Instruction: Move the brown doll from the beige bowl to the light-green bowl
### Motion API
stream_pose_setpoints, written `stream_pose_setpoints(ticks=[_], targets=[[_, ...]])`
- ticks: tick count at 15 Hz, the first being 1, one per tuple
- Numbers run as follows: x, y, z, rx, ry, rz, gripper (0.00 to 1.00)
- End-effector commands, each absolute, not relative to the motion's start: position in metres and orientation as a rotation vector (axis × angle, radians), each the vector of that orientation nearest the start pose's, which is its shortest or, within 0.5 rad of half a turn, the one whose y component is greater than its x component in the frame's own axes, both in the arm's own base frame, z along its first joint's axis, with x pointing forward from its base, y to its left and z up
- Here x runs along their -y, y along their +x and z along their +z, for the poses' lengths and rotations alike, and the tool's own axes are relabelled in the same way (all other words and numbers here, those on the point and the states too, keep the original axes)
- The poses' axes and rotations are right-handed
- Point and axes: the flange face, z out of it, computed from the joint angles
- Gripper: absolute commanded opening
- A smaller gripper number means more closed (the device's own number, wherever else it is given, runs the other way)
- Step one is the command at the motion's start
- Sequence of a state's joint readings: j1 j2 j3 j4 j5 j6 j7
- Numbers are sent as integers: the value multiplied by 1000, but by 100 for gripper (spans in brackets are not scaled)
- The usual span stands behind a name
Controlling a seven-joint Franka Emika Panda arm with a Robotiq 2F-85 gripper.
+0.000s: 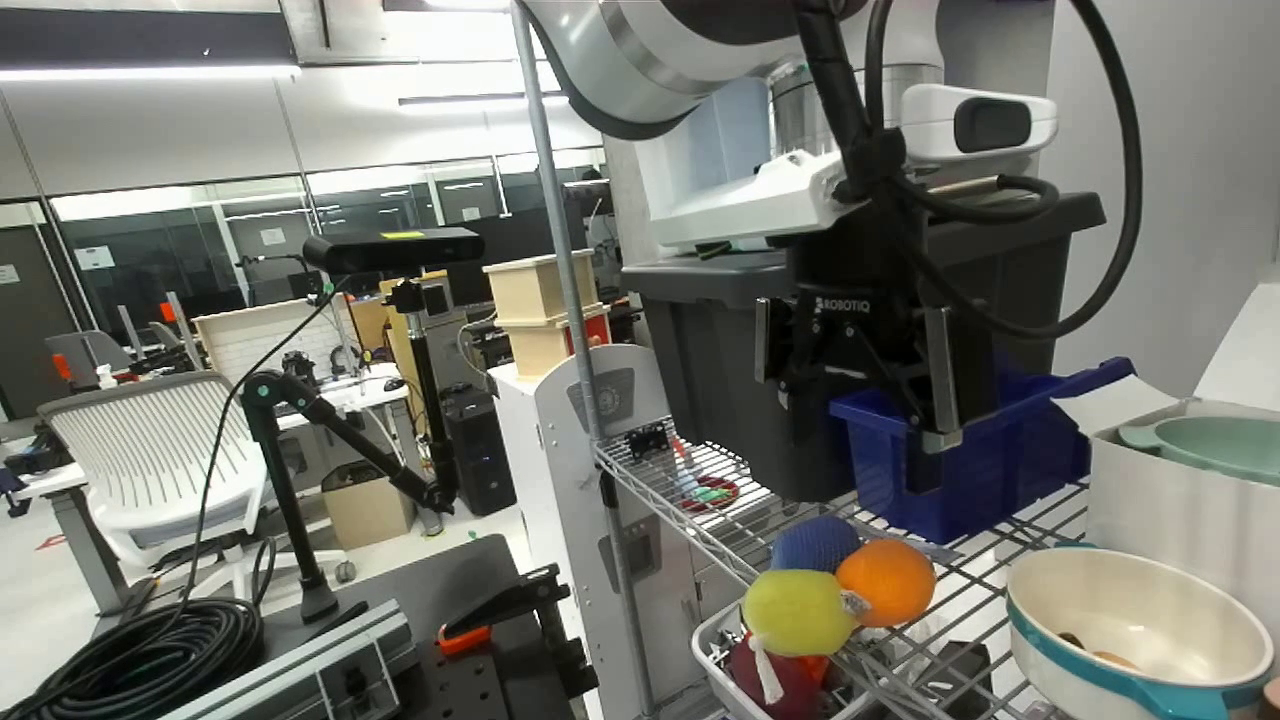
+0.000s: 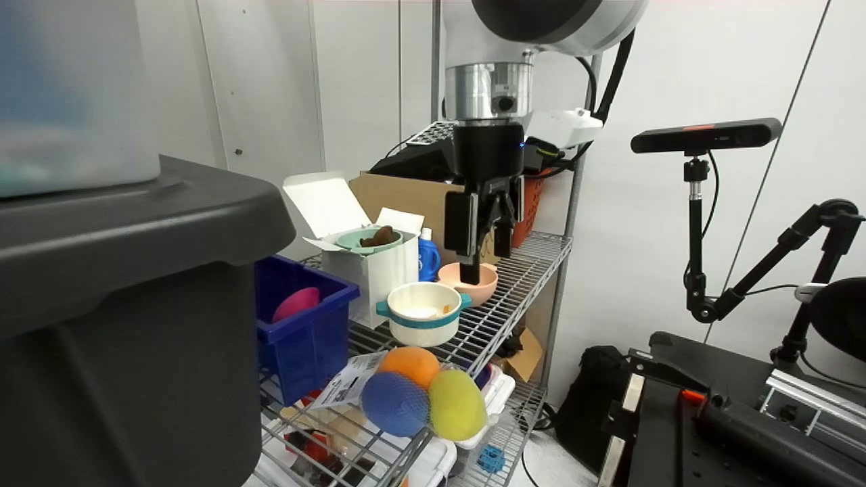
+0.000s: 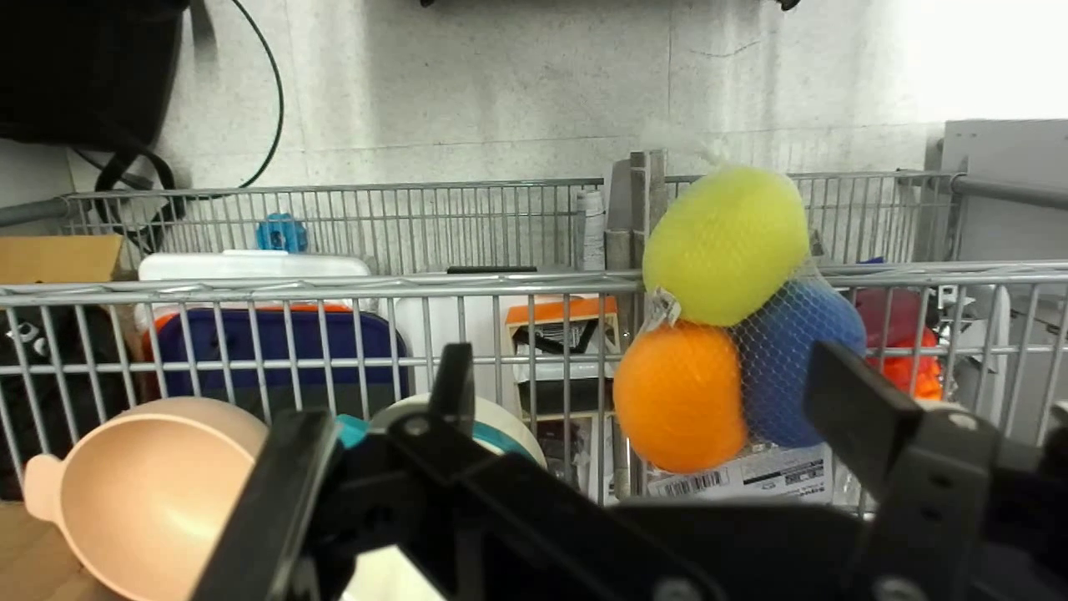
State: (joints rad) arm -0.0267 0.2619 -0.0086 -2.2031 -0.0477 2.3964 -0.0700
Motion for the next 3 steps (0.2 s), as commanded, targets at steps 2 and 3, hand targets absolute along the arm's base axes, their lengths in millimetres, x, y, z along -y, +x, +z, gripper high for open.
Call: stream_pose_setpoints(ticks=[2, 3], targets=[[20, 547, 257, 112, -3167, 113, 100], [20, 547, 257, 112, -3167, 113, 100]])
